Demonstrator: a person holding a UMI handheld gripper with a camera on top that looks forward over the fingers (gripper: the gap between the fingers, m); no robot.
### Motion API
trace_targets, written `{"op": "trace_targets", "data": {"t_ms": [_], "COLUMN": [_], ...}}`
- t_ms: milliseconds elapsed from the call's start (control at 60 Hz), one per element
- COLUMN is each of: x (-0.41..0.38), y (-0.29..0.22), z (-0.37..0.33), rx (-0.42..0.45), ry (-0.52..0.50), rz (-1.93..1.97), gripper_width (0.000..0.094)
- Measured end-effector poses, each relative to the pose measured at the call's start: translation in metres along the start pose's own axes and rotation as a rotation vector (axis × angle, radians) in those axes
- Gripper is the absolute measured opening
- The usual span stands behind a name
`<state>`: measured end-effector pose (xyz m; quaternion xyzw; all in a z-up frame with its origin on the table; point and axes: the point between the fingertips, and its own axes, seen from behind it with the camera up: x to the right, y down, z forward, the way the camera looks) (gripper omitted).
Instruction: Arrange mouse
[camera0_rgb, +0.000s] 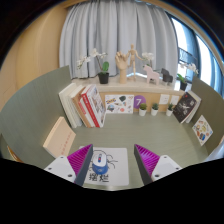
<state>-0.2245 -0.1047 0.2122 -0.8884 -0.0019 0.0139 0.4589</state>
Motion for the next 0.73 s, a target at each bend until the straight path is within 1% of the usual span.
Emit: {"op": "trace_targets", "data": {"t_ms": [117, 217, 500, 733], "x": [0.036, 0.063, 0.122, 0.146], "y": [-0.003, 0.002, 0.056, 0.06], "z": [-0.045, -0.076, -0.13, -0.154], "rx": [0.04, 0.066, 0.043, 0.077], "ry": [0.033, 0.029, 0.037, 0.032], "rz": [-0.018, 0.006, 0.035, 0.038], "gripper_width": [0.082, 0.0821, 0.0812, 0.0814]}}
